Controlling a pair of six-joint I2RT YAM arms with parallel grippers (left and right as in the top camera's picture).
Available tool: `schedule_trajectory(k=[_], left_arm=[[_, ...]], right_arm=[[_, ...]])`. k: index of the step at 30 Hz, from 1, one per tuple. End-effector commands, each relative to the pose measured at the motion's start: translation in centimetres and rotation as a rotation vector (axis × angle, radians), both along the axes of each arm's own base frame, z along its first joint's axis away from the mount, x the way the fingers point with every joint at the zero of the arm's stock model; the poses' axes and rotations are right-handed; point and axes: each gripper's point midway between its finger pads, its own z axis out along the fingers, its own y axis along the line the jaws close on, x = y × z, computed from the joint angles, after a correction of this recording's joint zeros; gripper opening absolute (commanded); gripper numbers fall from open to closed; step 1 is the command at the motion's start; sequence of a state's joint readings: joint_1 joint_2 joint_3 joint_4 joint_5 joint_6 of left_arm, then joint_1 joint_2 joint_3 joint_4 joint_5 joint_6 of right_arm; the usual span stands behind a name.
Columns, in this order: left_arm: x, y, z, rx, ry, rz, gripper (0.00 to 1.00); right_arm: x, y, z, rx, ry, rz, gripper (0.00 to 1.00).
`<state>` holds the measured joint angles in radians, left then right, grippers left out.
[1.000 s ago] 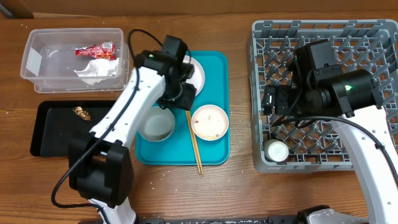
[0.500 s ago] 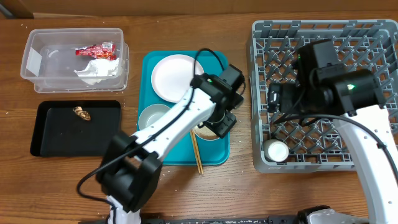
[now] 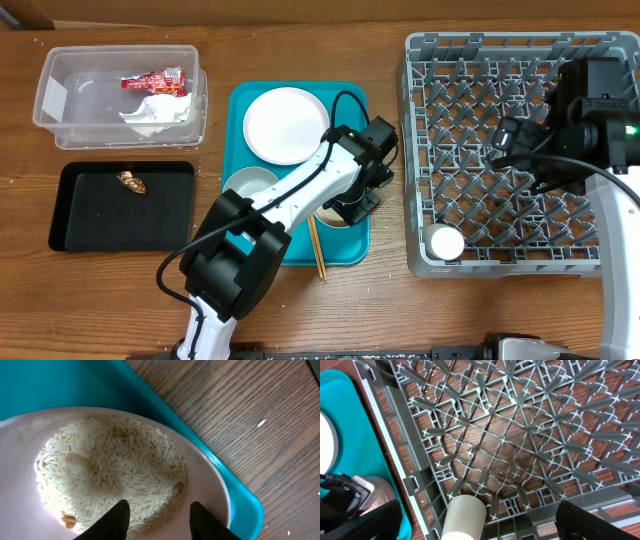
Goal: Sort waste into correct bins and load items into the dishwasher
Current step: 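Move the left gripper to the pink rice bowl and grasp its rim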
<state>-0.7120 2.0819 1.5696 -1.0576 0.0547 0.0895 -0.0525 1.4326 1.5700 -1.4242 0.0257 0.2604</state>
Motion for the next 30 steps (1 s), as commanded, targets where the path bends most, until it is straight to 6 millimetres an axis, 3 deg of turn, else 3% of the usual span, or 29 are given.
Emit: schedule_trajectory(k=[1,5,9,12,14,19,25,30], left_arm=[[0.2,0.5,-0.3,0.042,-0.018,-0.022,0.36],[1.0,0.3,2.1,0.04,-0.053,-0.017,0.34],[1.2,-1.1,6.2,-0.011,-0.089,-0.031,0.45],[-0.1,-1.7,7.1,-0.018,-0.073,-0.072,0.52],[-1.3,-1.7,6.4,0.006,-0.046,-0.091,0.52],[-3.6,-1.0,2.6,0.04,0.01,-0.117,0.52],[-3.9,-0.8,-0.3,0.032,0.002,-0.094,0.48],[-3.0,-0.8,-1.2,0.033,-0.048,-0.031,0.27]], right_arm=[[0.5,0.2,1.0,0.007,-0.036,0.031,1.0],[0.5,0.2,1.0,0.006,-0.036,0.03,1.0],[0.6,0.2,1.0,0.007,-0.04,0.029,1.0],[0.6,0.2,1.0,0.007,-0.039,0.03,1.0],[0.6,0.2,1.0,0.007,-0.039,0.03,1.0],[0.5,0.3,1.0,0.014,-0.035,0.033,1.0],[0.5,0.3,1.0,0.014,-0.035,0.033,1.0],[0.4,0.3,0.9,0.015,-0.03,0.032,1.0]])
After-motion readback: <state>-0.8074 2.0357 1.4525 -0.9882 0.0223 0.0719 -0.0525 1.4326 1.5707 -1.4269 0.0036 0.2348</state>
